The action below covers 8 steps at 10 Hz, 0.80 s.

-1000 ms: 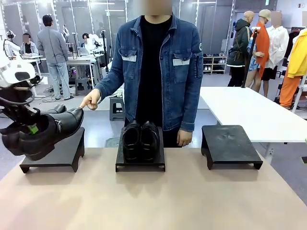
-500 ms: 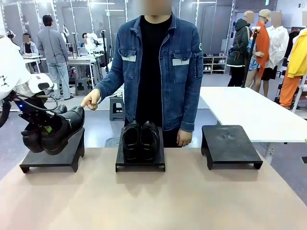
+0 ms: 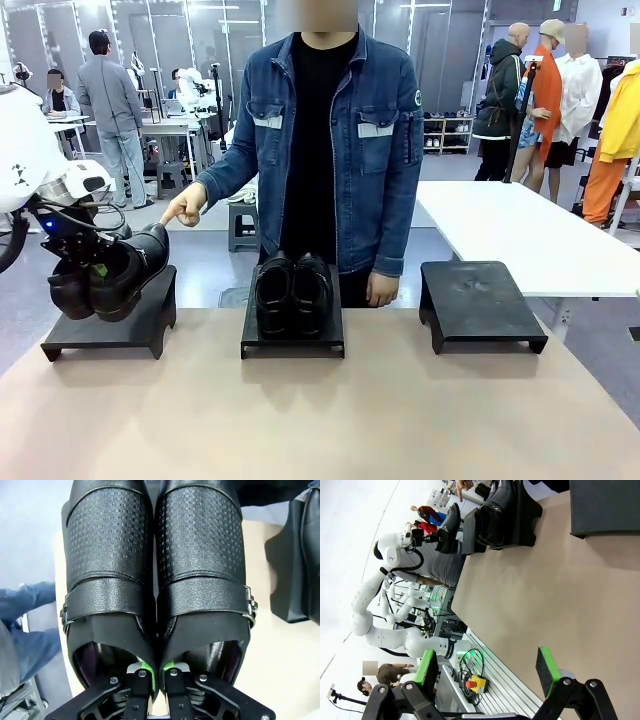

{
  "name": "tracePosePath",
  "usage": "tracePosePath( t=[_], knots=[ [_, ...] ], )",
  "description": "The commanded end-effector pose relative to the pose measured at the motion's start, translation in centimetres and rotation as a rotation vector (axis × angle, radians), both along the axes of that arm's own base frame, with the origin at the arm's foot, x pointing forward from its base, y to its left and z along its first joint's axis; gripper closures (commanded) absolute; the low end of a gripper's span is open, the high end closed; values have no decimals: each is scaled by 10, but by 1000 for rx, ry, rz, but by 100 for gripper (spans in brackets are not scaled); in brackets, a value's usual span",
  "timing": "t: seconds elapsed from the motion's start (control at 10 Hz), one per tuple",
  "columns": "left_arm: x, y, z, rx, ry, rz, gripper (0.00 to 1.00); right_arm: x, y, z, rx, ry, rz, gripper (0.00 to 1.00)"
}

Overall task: Place the shoes on the stand as instructed by the person.
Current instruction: Pick up another pair of Shoes and place it on the Shoes Stand indicated by the person.

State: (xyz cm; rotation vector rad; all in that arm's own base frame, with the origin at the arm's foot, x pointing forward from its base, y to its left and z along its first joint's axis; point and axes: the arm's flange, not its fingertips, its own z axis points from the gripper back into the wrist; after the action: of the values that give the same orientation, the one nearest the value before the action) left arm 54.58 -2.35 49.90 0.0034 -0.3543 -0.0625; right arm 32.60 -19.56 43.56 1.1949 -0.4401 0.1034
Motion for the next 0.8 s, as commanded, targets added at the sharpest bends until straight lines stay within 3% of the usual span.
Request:
tracePosePath(
  t=[0.0,0.5,0.6,0.7],
  knots=[
    [-1,0,1,4,-1,-10,100,0,0,1,7,-12,-1,0],
    [-1,0,1,4,-1,-10,100,0,0,1,7,-12,-1,0],
    [-2,-1,-8,1,18,-2,93,0,0,1,7,-12,-1,0],
    [9,5,-7,22,-54,5,93,0,0,1,7,-12,-1,0]
  ],
)
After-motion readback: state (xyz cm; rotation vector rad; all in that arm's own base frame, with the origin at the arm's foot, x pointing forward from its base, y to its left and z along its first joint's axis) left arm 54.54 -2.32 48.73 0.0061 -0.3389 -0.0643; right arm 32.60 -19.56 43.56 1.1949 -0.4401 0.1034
